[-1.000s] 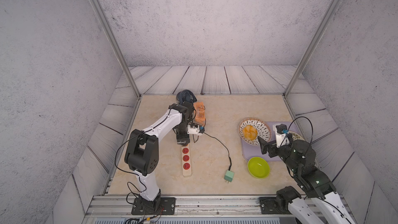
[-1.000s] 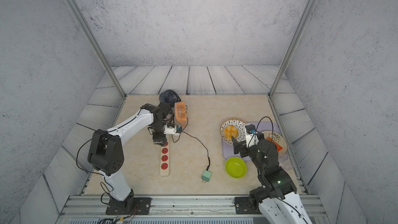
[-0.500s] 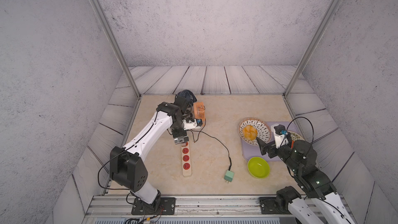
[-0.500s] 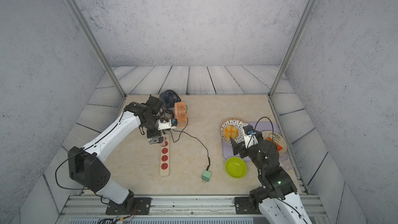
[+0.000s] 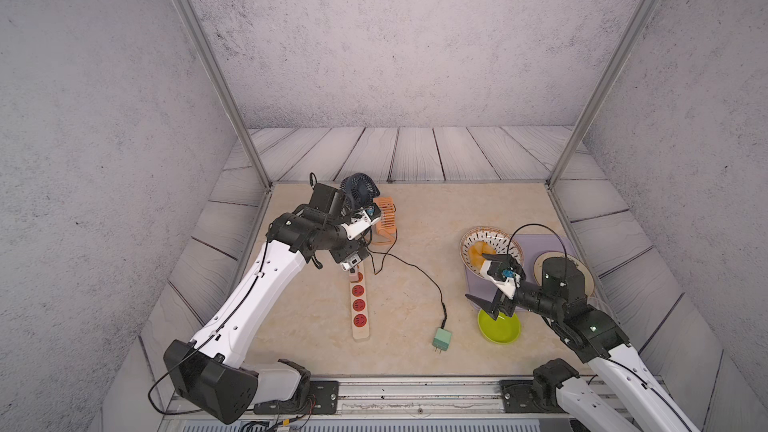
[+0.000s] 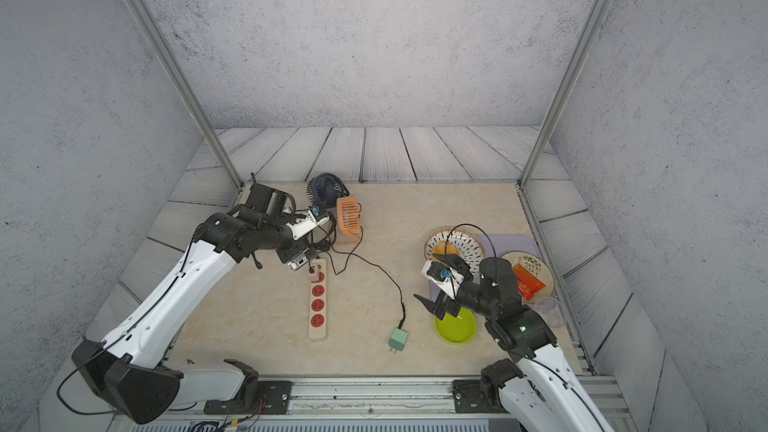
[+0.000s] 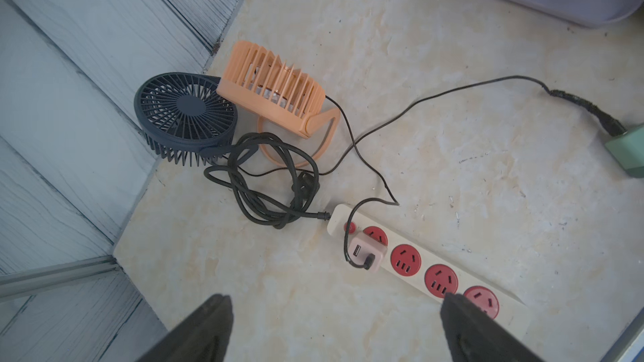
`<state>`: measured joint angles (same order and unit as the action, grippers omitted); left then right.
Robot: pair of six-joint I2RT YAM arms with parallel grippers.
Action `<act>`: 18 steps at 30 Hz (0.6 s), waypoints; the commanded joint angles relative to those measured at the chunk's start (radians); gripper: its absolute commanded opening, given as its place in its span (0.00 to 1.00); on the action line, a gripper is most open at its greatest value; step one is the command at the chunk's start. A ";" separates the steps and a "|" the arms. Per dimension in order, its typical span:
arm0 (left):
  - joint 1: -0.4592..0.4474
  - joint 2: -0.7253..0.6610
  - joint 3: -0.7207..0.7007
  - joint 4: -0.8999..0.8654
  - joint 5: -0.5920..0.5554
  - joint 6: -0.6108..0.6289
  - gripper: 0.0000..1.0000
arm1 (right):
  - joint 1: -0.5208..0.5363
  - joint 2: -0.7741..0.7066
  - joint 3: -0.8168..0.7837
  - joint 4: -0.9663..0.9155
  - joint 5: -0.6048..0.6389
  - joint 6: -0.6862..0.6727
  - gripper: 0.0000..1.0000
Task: Plug the desk fan into the power strip
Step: Pick up the plug from the center of the board.
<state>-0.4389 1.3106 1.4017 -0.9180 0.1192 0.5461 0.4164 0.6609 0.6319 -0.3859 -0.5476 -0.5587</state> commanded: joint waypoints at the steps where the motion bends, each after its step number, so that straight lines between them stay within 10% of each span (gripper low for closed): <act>1: 0.002 -0.009 -0.022 0.060 0.030 -0.112 1.00 | 0.058 0.048 -0.005 -0.069 -0.066 -0.177 0.99; 18: 0.177 -0.032 -0.048 0.107 0.234 -0.279 0.99 | 0.286 0.360 -0.009 -0.123 0.204 -0.430 0.99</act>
<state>-0.2707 1.2999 1.3640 -0.8215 0.3042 0.2970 0.6792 0.9817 0.6304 -0.4702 -0.4076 -0.9279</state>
